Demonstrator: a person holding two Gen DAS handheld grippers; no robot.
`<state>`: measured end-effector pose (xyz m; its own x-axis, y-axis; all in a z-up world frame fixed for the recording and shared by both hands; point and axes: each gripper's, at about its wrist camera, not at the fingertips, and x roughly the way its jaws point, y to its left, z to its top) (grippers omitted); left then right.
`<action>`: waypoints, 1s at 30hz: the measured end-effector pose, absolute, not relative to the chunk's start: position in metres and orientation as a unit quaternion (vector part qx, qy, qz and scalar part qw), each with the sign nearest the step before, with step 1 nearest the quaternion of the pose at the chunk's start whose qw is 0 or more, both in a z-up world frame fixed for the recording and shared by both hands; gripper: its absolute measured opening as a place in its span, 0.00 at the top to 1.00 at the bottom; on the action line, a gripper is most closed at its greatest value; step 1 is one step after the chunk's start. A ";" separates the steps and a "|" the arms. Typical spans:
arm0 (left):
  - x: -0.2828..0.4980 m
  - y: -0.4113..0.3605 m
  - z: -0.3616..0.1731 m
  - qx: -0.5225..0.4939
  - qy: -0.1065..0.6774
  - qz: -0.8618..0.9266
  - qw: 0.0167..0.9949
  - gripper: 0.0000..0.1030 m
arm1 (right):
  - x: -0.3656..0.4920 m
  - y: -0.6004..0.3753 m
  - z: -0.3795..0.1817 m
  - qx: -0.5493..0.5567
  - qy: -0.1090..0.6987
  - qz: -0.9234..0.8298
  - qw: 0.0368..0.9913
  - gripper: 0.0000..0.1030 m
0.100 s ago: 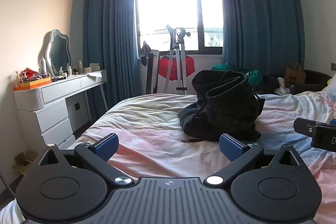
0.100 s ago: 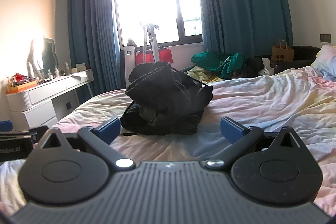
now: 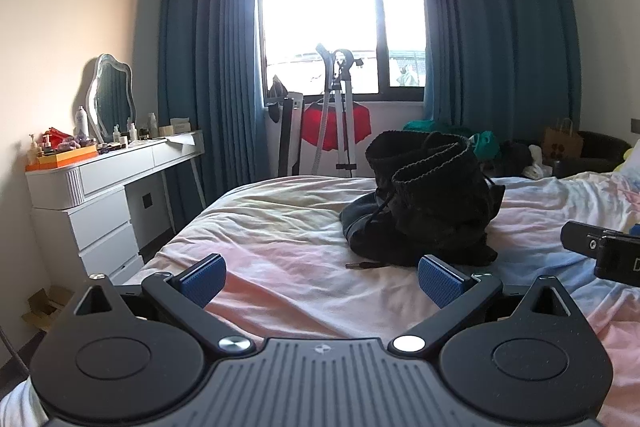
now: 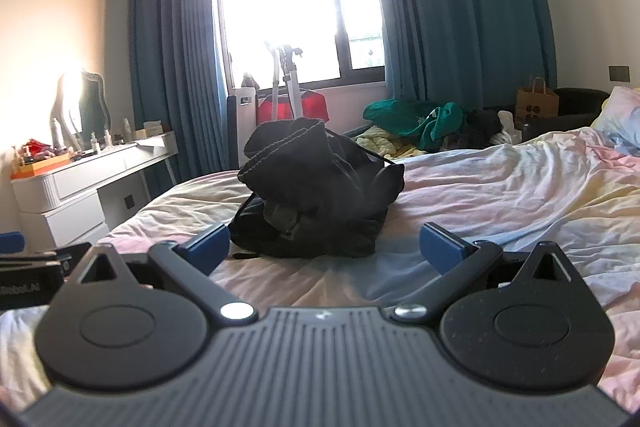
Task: Fold clothes
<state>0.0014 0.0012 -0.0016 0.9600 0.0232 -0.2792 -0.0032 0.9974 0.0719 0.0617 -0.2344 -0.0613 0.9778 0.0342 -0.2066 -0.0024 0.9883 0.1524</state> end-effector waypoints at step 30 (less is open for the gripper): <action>0.003 0.005 -0.005 0.036 0.135 0.008 0.990 0.00 | 0.060 -0.231 -0.061 0.066 0.103 -0.001 0.993 0.00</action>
